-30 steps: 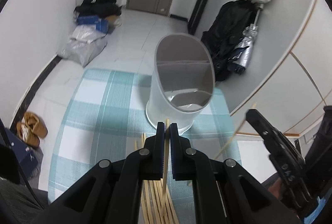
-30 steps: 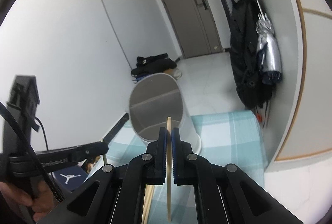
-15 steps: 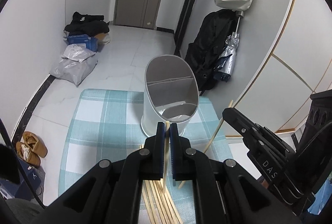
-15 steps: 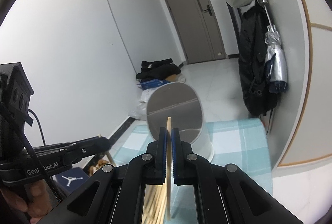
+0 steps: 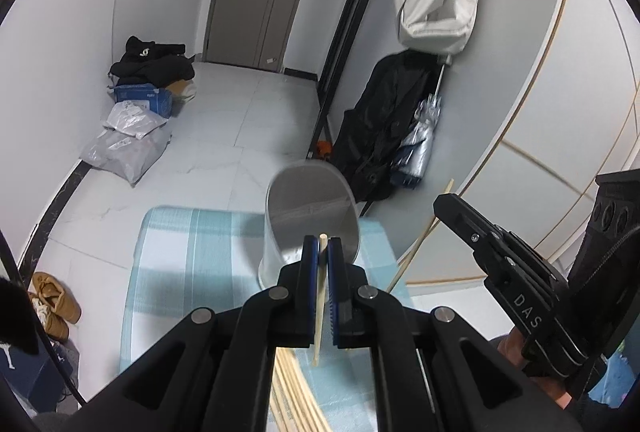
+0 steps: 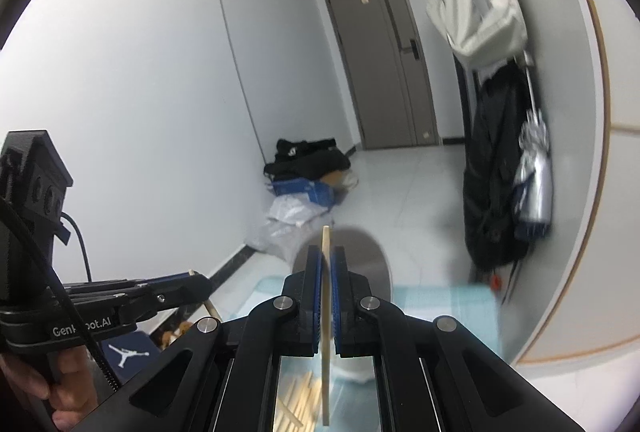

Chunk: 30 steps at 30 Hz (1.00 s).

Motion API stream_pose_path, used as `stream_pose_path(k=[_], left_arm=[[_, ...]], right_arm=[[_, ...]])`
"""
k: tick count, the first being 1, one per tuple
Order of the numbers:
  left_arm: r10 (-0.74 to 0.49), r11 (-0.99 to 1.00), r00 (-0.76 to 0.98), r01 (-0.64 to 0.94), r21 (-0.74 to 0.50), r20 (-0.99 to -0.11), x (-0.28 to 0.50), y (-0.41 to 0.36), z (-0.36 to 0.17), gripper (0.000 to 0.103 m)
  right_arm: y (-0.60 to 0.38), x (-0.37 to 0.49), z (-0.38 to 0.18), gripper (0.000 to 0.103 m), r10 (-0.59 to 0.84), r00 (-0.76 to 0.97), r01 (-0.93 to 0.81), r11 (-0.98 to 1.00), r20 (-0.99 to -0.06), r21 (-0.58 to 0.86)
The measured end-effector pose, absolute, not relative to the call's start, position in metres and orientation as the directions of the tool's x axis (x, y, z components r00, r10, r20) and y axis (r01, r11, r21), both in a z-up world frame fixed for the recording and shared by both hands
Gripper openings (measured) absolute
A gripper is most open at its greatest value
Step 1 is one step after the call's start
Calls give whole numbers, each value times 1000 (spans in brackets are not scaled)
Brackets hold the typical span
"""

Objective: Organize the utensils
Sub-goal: 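Carry both held chopsticks over the white holder and lower them into it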

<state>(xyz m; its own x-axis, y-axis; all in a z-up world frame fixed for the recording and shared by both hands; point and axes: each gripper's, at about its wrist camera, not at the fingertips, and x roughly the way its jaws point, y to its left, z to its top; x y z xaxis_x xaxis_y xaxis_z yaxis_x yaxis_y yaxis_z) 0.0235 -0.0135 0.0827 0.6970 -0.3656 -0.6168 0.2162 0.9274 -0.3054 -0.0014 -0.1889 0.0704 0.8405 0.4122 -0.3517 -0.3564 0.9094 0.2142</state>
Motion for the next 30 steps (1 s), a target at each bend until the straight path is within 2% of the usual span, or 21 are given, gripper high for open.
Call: stream_pose_path(k=[10,16,28,30], left_arm=[[-388,918,752,262,-298,-533,62,-12,138,2],[-391,914,765,258,-313,-511,94,-8,149,2],[-367,928,773,264,-264,-518,131,-8,123,2],[-359,931,768,258,-258,-530,133,-9,118,2]], right_arm=[[-180,44,138,4,439,858,-408,898,-265,165],[-173,82,157,4,445,862,-422,895,-244,143],[-167,144,130,4,464,844,-459,884,-268,87],[-164,151,118,4,467,833,-470,880,-297,66]])
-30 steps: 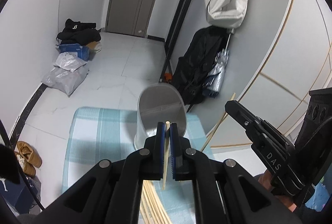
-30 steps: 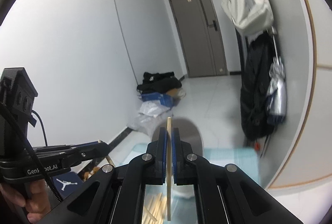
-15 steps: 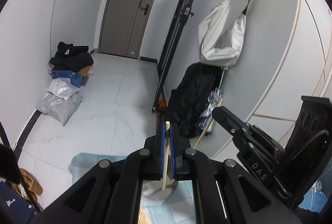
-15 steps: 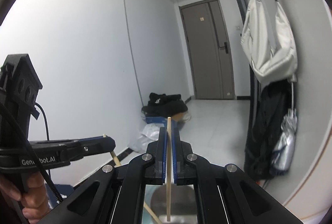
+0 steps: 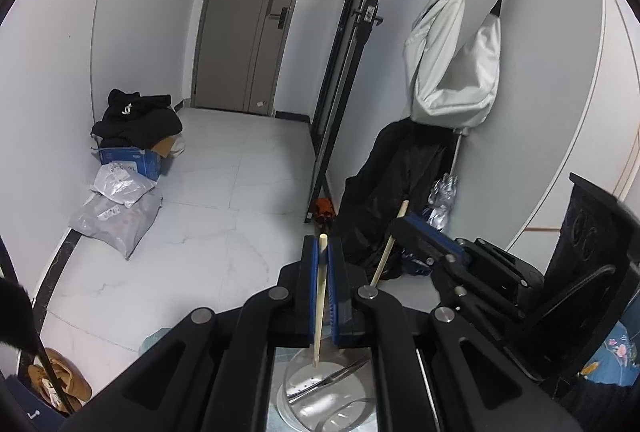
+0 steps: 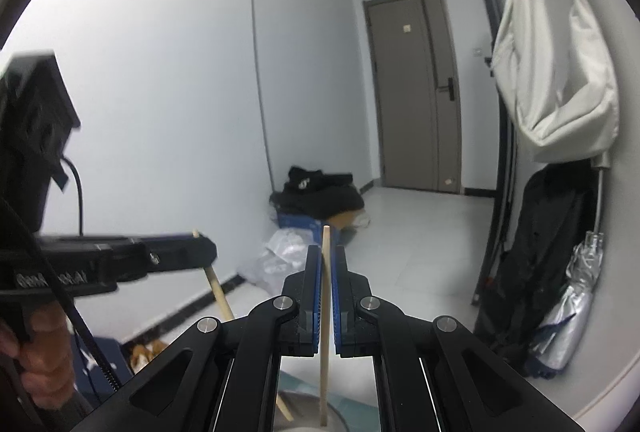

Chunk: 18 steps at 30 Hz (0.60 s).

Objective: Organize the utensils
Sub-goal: 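Carry both held chopsticks over the white holder and lower them into it, then open both grippers to drop the chopsticks into the white holder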

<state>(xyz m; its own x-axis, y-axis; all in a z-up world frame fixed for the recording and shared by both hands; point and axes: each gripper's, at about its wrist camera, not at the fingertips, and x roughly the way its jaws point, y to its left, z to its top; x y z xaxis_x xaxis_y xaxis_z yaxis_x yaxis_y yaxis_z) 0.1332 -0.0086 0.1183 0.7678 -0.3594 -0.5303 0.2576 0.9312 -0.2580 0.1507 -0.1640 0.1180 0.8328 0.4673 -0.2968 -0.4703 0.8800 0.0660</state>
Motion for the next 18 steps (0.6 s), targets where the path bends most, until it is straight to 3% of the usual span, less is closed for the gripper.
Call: stream_pose_path(k=[11,18], left_arm=[[-367,929,702,250,-271,-611,147,-12,88,2],[-317,946,666,167,-279,-676,149,-9,67,2]], right_arm=[[-156,152,76,4,542,743,-581,814,-392,24],[-147,153,55,6,569,682,-621,782,-459,45]])
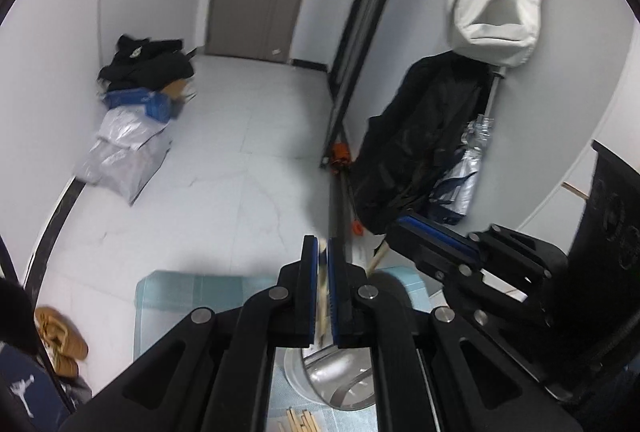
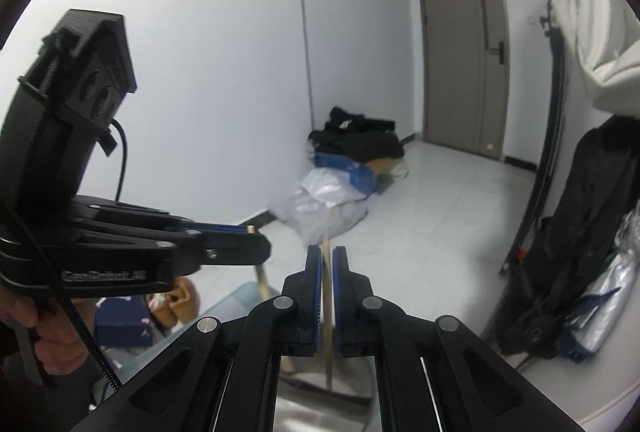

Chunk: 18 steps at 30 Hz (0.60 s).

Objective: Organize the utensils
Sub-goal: 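Open both grippers to drop the chopsticks into the white holder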

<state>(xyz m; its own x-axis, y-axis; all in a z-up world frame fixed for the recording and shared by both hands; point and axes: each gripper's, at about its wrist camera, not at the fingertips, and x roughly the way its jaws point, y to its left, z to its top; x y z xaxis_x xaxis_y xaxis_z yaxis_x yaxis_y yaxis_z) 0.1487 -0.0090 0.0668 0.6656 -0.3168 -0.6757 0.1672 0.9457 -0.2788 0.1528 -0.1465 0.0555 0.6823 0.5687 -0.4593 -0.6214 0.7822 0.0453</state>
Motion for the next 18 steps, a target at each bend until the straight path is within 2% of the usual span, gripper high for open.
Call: stream_pose_path(k=[3,4,5,6,8,12,14,16,18], left_arm=[[-287,952,668,118,-283,-687,146,-1,68,3],[-280,953,669,105,-286,-688,145,2,67,6],[-275,953,672,93,-290,-688,143,5,68,13],[-265,954,677,79,-290,-686,140,8,70,17],[-246,956,697,59,-289,-673,134,13,72,34],[-201,964,732,30,-264,-651,119,15,79,45],[-193,965,742,26,-260,-642,112,15,80,48],[-184,968,749,26,-249,-637,106,13,82,52],[-178,969,764,27,-245,-621,95,11,85,56]], right_arm=[[-147,149,51,7,581,669,-628,776,-464,67],[-148,147,50,11,579,669,-622,779,-466,75],[-151,145,49,19,576,671,-614,785,-467,86],[-153,143,49,21,574,674,-607,789,-465,93],[-162,136,46,22,563,686,-583,804,-460,116],[-177,123,51,24,546,708,-541,827,-448,155],[-183,111,56,41,535,728,-519,839,-428,164],[-187,97,63,49,529,750,-507,845,-396,169],[-189,86,70,52,527,763,-501,848,-374,173]])
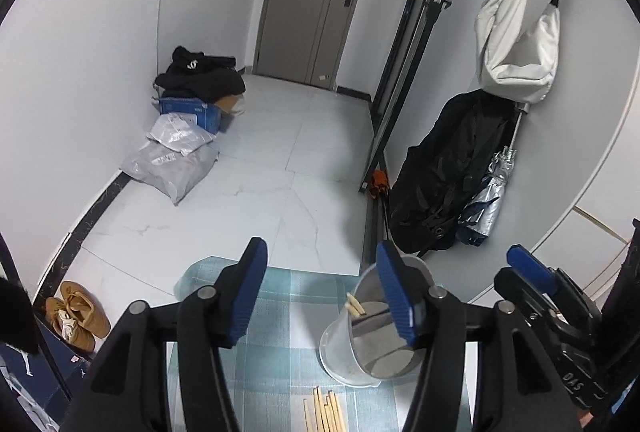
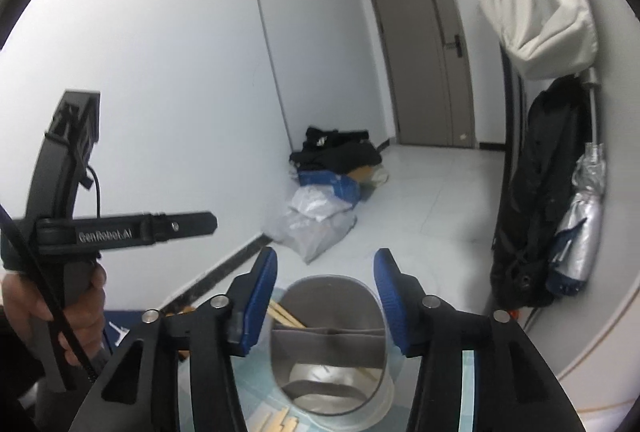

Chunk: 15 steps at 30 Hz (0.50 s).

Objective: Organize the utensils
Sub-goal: 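Open both grippers to drop the chopsticks into the white holder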

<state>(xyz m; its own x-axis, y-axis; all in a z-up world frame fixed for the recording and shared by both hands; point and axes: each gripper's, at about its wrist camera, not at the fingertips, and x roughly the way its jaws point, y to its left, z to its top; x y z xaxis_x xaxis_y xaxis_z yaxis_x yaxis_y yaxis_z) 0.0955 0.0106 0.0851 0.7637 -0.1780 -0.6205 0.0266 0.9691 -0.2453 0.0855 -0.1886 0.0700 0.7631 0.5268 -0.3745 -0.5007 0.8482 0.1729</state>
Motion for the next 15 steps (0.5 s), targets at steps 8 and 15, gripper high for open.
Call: stream_pose_path(k=[8,15], left_arm=[[-144,975,809,18,-221,-569,60,9,91,73],[-95,981,838,-15,-196,-537,32,12,86,80]], right_arm=[[-187,37,88,72,504,810,-475,864,-299,168],[-185,3,88,85,464,849,-437,886,-255,157]])
